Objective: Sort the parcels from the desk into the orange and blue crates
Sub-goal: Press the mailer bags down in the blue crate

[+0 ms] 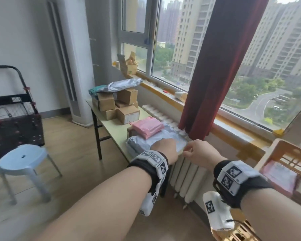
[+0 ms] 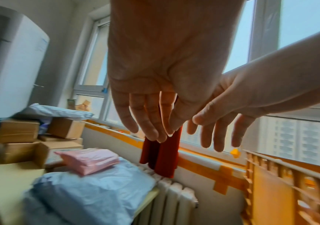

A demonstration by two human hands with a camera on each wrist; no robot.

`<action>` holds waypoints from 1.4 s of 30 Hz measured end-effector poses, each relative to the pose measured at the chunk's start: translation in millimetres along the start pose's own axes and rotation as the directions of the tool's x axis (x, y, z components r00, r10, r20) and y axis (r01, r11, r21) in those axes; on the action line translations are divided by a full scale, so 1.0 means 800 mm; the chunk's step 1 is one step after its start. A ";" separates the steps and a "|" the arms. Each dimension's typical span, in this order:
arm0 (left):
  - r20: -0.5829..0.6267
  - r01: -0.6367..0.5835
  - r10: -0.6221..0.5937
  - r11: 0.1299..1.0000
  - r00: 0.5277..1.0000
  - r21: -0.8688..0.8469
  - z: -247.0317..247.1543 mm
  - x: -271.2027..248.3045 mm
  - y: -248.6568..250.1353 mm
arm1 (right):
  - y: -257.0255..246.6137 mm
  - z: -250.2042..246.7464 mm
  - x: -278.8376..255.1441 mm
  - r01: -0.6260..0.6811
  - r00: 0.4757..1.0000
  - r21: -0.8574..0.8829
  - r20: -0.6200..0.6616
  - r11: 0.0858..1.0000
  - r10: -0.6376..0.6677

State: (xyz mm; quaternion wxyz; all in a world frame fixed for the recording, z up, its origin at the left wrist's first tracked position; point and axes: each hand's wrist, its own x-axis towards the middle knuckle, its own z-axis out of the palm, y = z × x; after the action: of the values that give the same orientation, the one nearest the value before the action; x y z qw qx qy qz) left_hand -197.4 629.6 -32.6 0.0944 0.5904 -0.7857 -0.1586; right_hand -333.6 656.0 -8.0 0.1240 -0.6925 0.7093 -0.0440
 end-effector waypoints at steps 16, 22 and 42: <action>-0.116 0.203 -0.209 0.977 0.971 -0.056 -0.069 0.166 -0.167 | -0.102 0.019 0.259 0.150 0.989 0.050 -0.009 0.987 -0.150; -0.146 0.237 -0.246 0.968 0.958 -0.078 -0.091 0.253 -0.218 | -0.134 0.018 0.366 0.176 0.984 0.133 0.009 0.975 -0.179; -0.415 0.280 -0.342 0.938 0.843 -0.203 -0.150 0.442 -0.422 | -0.278 0.034 0.593 0.159 0.984 0.344 0.014 0.925 -0.175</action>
State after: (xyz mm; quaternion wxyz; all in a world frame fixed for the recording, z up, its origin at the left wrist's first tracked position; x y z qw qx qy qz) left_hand 45.1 189.0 -56.5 0.2839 0.7227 -0.6243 -0.0854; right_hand -115.9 179.4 -36.6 0.2537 -0.7193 0.6264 -0.1610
